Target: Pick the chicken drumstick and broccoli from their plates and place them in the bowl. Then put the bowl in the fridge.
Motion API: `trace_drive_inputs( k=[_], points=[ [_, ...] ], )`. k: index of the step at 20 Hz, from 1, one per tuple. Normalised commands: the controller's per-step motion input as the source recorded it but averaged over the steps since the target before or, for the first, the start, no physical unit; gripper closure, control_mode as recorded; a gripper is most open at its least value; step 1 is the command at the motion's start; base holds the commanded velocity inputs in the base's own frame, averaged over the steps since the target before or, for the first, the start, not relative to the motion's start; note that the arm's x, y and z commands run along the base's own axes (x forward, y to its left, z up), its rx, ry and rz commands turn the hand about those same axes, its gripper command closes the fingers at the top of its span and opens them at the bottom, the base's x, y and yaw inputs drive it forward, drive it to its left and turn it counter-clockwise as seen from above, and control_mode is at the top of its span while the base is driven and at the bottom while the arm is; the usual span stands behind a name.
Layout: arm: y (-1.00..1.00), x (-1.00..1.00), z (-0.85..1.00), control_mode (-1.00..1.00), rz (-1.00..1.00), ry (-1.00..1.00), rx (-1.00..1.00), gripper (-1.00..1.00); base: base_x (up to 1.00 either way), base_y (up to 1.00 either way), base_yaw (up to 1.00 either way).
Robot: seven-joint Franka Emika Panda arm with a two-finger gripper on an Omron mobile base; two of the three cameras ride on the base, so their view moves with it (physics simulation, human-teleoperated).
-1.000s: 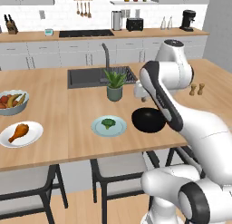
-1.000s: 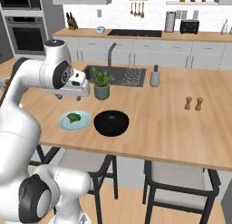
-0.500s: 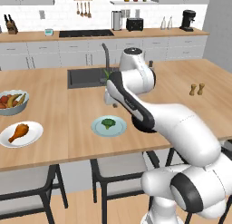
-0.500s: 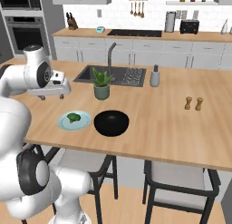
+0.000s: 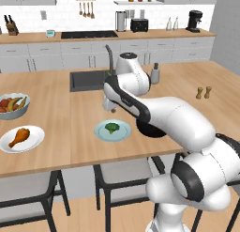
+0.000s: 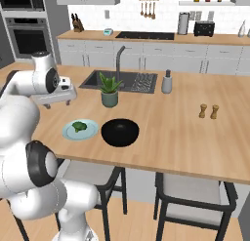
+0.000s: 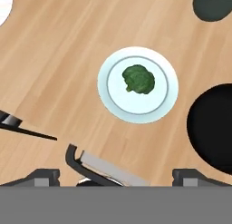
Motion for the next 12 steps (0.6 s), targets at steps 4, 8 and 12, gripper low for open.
trace_drive_inputs(
  k=[4, 8, 12],
  points=[
    [-0.05, 0.32, -0.09, -1.00, 0.09, 0.00, 0.00, -1.00, 0.00, 0.00, 0.00],
    [-0.02, 0.26, -0.19, -1.00, 0.11, 0.00, 0.00, -1.00, 0.00, 0.00, 0.00],
    [-0.03, 0.22, -0.23, -1.00, 0.12, 0.00, 0.00, -1.00, 0.00, 0.00, 0.00]
  ],
)
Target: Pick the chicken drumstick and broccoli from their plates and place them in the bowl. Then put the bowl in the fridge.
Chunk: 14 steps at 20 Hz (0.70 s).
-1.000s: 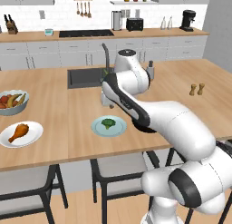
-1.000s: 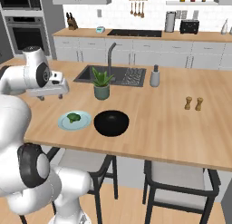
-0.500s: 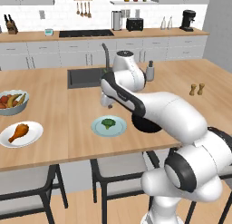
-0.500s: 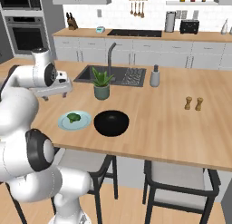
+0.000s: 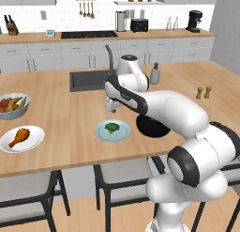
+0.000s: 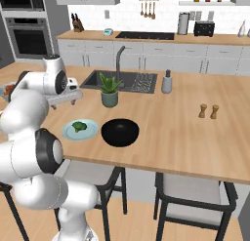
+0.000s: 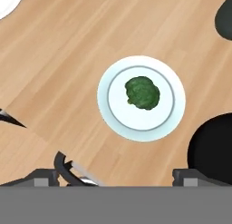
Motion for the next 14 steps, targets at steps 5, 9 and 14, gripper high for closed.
trace_drive_inputs(
  k=[5, 9, 14],
  points=[
    [0.00, 0.22, -0.23, -1.00, 0.09, 0.00, 0.00, -1.00, 0.00, 0.00, 0.00],
    [0.03, 0.31, -0.18, -1.00, 0.04, 0.03, -0.03, -1.00, 0.00, 0.00, 0.00],
    [0.12, 0.49, -0.23, -1.00, 0.00, 0.02, -0.13, -1.00, 0.00, 0.00, 0.00]
  ],
)
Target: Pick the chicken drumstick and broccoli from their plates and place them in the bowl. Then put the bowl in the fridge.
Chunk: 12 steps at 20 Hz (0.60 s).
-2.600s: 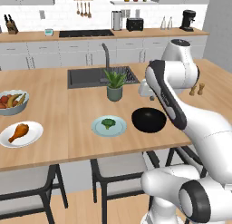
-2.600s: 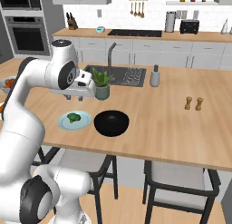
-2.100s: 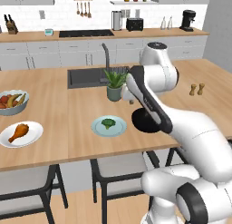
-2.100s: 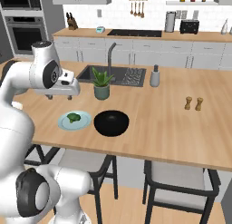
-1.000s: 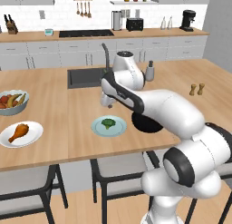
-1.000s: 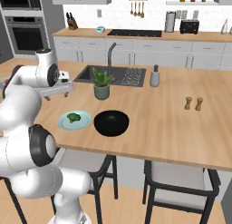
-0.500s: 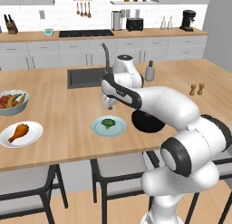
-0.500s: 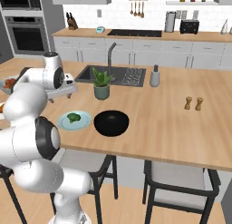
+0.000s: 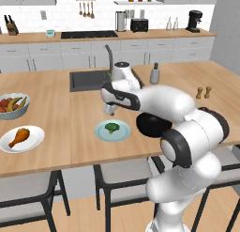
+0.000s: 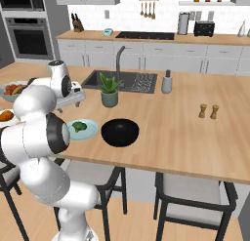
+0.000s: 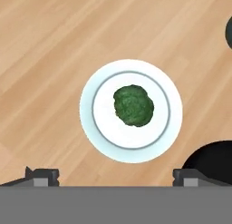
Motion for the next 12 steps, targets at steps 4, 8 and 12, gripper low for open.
trace_drive_inputs(
  k=[4, 8, 12],
  points=[
    [0.26, 0.55, -0.16, -1.00, 0.00, 0.07, -0.15, -1.00, 0.00, 0.00, 0.00],
    [0.18, 0.29, -0.48, -1.00, 0.00, 0.07, -0.14, -1.00, 0.00, 0.00, 0.00],
    [0.18, 0.37, -0.52, -1.00, 0.00, 0.02, -0.12, -1.00, 0.00, 0.00, 0.00]
  ],
)
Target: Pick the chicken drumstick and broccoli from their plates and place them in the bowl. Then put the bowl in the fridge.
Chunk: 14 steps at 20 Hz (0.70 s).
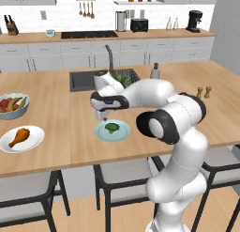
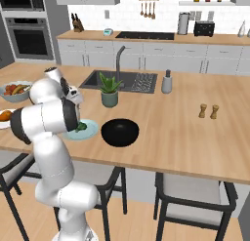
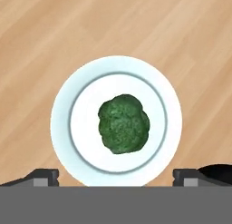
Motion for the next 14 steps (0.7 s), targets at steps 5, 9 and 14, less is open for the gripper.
trace_drive_inputs(
  k=[5, 9, 14],
  points=[
    [0.02, 0.35, -0.61, -1.00, 0.00, 0.00, -0.04, -1.00, 0.00, 0.00, 0.00],
    [0.00, 0.29, -0.49, -1.00, 0.00, 0.00, 0.00, -1.00, 0.00, 0.00, 0.00],
    [0.00, 0.03, -0.37, -1.00, 0.00, 0.00, 0.00, -1.00, 0.00, 0.00, 0.00]
  ],
)
